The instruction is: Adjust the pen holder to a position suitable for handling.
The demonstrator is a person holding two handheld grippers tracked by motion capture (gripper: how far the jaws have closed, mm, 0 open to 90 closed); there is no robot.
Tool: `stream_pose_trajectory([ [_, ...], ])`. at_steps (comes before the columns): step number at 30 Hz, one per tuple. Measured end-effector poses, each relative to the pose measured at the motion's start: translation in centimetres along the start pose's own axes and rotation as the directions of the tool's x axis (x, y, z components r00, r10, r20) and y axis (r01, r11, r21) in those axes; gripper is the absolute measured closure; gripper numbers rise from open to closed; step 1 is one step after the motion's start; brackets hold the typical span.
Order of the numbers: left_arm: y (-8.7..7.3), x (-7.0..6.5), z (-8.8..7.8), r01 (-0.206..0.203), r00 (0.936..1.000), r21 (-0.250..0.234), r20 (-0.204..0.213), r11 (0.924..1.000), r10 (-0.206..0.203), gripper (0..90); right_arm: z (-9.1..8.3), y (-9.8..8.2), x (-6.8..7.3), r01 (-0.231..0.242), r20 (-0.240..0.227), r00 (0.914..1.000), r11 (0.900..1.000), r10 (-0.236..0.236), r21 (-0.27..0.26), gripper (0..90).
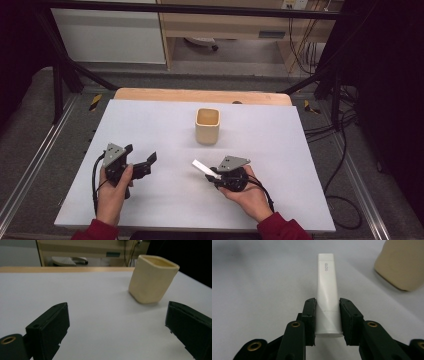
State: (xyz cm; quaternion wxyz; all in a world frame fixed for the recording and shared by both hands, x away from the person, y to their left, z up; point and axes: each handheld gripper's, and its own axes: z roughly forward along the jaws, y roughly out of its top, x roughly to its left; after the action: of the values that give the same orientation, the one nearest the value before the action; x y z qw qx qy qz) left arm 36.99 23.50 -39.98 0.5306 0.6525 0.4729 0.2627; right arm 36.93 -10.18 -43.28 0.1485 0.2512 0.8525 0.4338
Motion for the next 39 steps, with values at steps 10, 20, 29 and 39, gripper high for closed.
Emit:
stream_pose_trajectory([
  [10, -1.4, -0.9, 0.8, 0.060, 0.9973, 0.033, 0.042, 0.9977, -0.061, 5.9, 0.9, -0.4, 0.2, -0.010, 0.037, 0.9992, 0.999, 0.012, -0.051, 67.3],
  [20, -1.9, -3.0, 0.3, 0.109, 0.9826, 0.009, 0.151, 0.9940, -0.109, 5.2, 0.3, 0.1, 0.2, -0.031, 0.057, 0.9976, 0.991, 0.039, -0.134, 67.3],
  [29, -2.0, -4.3, 0.1, 0.114, 0.9732, -0.019, 0.203, 0.9933, -0.108, 4.5, -0.2, 1.1, 0.7, -0.032, 0.067, 0.9966, 0.974, 0.048, -0.226, 67.3],
  [39, -2.1, -5.2, 0.2, 0.183, 0.9389, -0.016, 0.299, 0.9829, -0.170, 4.7, -0.5, 1.7, 1.6, -0.007, 0.079, 0.9964, 0.962, 0.029, -0.273, 67.3],
])
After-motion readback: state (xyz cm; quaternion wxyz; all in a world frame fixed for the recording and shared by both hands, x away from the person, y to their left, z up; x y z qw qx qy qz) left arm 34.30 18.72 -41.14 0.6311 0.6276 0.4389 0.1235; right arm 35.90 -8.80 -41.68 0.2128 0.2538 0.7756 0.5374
